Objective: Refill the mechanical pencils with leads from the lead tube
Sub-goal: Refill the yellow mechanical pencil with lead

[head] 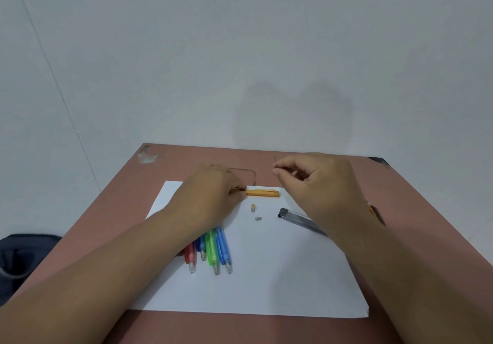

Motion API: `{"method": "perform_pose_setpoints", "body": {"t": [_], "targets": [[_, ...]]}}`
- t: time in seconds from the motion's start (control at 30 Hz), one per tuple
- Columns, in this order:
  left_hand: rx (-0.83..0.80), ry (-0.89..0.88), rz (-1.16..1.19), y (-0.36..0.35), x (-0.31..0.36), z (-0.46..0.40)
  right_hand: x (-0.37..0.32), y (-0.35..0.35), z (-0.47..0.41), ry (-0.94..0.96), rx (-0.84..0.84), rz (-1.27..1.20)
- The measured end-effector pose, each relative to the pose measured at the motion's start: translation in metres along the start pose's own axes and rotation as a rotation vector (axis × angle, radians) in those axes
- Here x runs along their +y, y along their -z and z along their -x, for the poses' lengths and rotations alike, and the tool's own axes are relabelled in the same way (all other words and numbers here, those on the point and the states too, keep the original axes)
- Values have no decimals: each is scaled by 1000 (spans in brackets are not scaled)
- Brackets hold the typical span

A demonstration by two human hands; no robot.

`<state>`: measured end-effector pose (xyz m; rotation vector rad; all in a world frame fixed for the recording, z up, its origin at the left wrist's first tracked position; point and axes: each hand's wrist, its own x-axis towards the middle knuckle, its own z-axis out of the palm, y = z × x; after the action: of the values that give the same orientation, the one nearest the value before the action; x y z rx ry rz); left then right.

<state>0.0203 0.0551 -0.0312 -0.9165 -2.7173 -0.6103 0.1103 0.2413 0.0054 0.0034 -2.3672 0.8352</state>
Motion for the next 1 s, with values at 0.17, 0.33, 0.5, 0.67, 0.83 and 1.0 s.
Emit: {"method": "perform_pose_setpoints", "body": {"t": [0.17, 0.33, 0.5, 0.67, 0.83, 1.0], "targets": [[33, 74, 18, 6, 4, 1, -3, 2, 0, -153, 13, -173], [133, 146, 257, 15, 2, 4, -7, 9, -1, -234, 22, -436], [213, 64, 388, 22, 1, 8, -16, 18, 1, -231, 55, -717], [286, -114, 356, 19, 2, 12, -28, 18, 11, -56, 20, -871], [320, -184, 345, 15, -2, 11, -38, 18, 14, 5, 12, -951], [311, -187, 384, 12, -5, 11, -36, 16, 14, 63, 2, -903]]}}
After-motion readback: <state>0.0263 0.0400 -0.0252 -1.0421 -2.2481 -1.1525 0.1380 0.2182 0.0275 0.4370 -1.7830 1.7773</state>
